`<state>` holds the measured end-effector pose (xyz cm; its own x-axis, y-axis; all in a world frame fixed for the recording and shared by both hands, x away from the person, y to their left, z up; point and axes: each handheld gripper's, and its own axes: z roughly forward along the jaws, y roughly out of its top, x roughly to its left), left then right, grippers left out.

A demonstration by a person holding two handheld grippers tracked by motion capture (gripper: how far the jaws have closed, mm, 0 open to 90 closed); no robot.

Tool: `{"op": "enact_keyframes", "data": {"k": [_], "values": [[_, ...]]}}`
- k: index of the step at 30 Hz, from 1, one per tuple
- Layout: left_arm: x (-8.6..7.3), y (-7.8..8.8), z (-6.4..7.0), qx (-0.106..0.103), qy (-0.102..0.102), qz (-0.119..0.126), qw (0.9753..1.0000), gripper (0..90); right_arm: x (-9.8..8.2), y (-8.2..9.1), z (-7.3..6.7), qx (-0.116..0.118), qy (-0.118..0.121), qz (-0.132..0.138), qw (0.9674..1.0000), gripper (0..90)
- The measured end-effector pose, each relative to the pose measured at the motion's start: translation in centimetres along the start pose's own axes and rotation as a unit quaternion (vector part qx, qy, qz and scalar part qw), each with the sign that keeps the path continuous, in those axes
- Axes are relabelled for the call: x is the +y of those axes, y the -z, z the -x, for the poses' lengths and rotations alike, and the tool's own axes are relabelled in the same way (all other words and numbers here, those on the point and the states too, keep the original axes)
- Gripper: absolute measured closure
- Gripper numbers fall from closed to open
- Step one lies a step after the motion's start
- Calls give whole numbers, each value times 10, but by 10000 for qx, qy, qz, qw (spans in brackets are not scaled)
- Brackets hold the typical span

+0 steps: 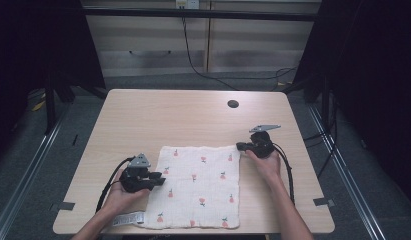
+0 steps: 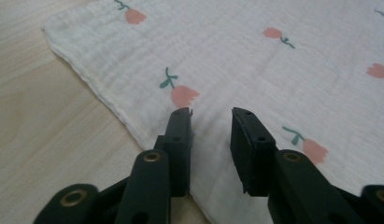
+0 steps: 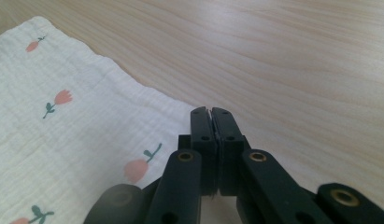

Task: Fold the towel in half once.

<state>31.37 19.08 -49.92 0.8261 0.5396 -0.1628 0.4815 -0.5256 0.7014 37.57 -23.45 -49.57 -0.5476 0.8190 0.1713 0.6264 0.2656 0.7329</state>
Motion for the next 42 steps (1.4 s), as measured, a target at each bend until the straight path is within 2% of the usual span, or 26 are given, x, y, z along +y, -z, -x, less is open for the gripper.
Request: {"op": "enact_keyframes", "data": {"k": [1,2,3,4,6,7,8,9,10,11,12,13,15,16,18,20,26,27,31,33,36,37,39,40,42], "values": [[5,1,-4,92,67,57,9999,640,-1,0,0,-20,9,-29,10000,891],[9,3,-7,41,117,31,9999,638,-1,0,0,-47,-2,-89,9999,891],[13,5,-11,78,110,74,9999,625,-2,0,1,-48,38,-102,9999,891],[17,8,-15,90,186,183,9996,620,-2,0,1,-41,29,-80,10000,891],[22,9,-20,67,244,205,9995,602,-1,1,1,-9,13,-21,10000,891],[33,9,-32,209,322,307,9988,594,-1,1,0,-3,33,1,10000,891],[33,9,-32,209,322,307,9988,592,-1,1,0,-3,33,1,10000,891],[41,5,-45,246,424,341,9982,592,-1,0,-1,31,42,32,10000,891],[41,5,-45,246,424,341,9982,582,-1,0,-1,31,42,32,10000,891],[46,-4,-59,222,482,153,9985,571,-1,-1,-2,56,49,26,10000,891],[46,-4,-59,222,482,153,9985,564,-1,-1,-2,56,49,26,10000,891],[48,-12,-70,305,709,119,9969,560,-1,-2,-2,77,66,34,9999,891],[48,-14,-74,306,759,143,9965,560,-1,-2,-2,68,38,51,10000,891],[49,-16,-76,386,776,192,9961,562,-1,-2,-1,98,9,85,9999,891],[50,-24,-81,425,906,386,9942,571,-1,-3,-1,109,-33,67,9999,891],[53,-30,-83,544,830,327,9945,578,-2,-5,0,123,-10,71,9999,891],[57,-41,-84,520,802,352,9948,615,-1,-5,-1,138,-14,83,9999,891],[57,-45,-83,570,764,259,9951,616,-2,-5,0,137,-35,98,9999,891],[57,-46,-83,573,734,295,9952,625,-2,-3,0,140,-30,116,9998,890],[56,-48,-82,543,549,293,9966,679,-2,-3,-1,146,-26,127,9998,890],[56,-50,-80,544,472,317,9969,727,-3,-3,-1,182,-21,120,9998,890],[57,-50,-78,574,378,291,9972,758,-3,-2,-1,199,-48,135,9997,890],[56,-50,-79,516,403,283,9975,787,-3,-1,-1,207,-71,181,9996,890],[56,-49,-79,423,458,270,9977,839,-4,0,-1,203,-104,196,9995,890],[56,-49,-79,401,466,259,9978,850,-5,0,-1,197,-110,188,9996,890]]}}
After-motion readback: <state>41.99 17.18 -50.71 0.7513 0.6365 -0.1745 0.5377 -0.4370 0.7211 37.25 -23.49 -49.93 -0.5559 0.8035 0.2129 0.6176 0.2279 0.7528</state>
